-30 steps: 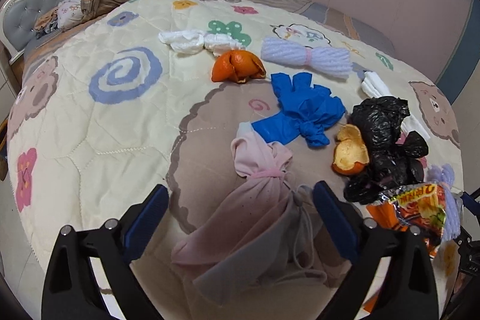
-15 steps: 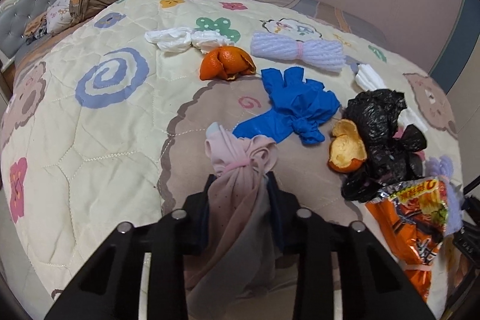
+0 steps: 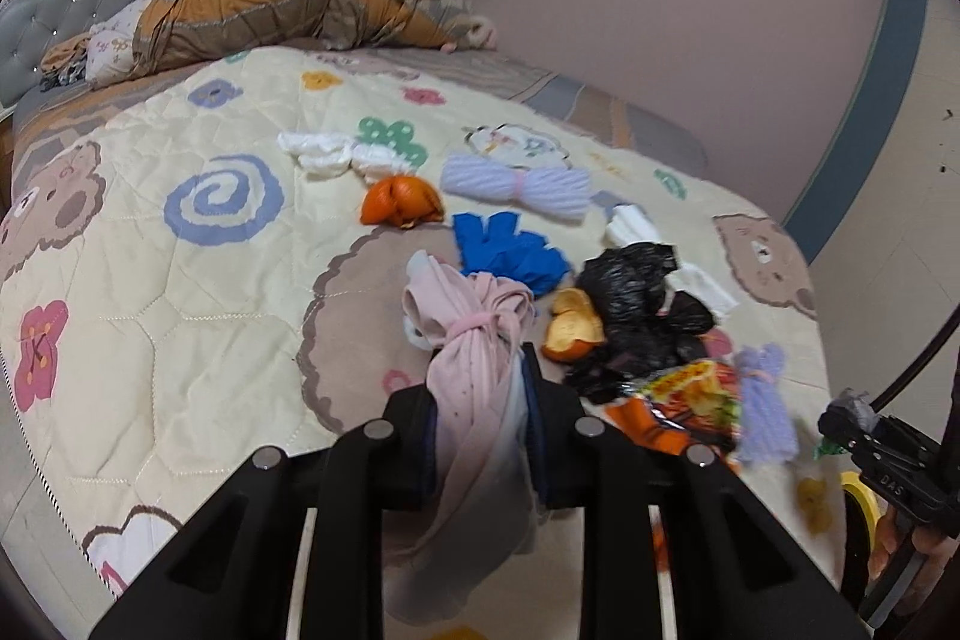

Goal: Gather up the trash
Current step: 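Carry both items over the yellow bin and open both tools to drop them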

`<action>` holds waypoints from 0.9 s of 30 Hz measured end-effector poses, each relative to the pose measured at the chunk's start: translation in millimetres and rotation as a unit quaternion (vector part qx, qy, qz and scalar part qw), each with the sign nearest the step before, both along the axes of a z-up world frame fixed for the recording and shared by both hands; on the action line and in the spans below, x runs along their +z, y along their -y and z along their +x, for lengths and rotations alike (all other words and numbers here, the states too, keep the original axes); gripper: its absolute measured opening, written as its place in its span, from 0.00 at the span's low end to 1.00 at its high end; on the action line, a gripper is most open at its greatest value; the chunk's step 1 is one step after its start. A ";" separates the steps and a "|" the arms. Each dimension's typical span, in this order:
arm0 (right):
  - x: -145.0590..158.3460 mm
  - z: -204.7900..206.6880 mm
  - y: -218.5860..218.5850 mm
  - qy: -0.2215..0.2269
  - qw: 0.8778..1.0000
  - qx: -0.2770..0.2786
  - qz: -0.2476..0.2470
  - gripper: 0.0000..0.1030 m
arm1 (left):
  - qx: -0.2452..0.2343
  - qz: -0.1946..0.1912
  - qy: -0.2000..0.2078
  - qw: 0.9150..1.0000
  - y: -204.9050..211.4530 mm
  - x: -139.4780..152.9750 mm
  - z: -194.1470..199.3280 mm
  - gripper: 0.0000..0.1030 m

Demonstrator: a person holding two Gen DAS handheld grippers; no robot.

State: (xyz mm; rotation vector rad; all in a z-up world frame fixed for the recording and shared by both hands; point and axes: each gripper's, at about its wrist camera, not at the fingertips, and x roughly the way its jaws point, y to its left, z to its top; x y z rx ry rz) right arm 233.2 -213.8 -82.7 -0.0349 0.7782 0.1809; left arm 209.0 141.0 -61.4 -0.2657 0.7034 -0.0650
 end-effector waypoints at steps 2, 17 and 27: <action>5.5 -10.6 3.4 0.007 1.000 -0.002 0.003 0.40 | -0.006 0.002 0.009 1.000 5.5 6.7 -8.4 0.21; 44.8 -83.4 44.2 0.050 0.998 -0.015 0.031 0.40 | -0.081 -0.007 0.043 0.996 69.4 40.3 -54.3 0.21; 60.9 -124.3 86.4 0.071 0.996 -0.048 0.040 0.40 | -0.141 0.000 0.035 0.989 132.1 49.5 -65.2 0.21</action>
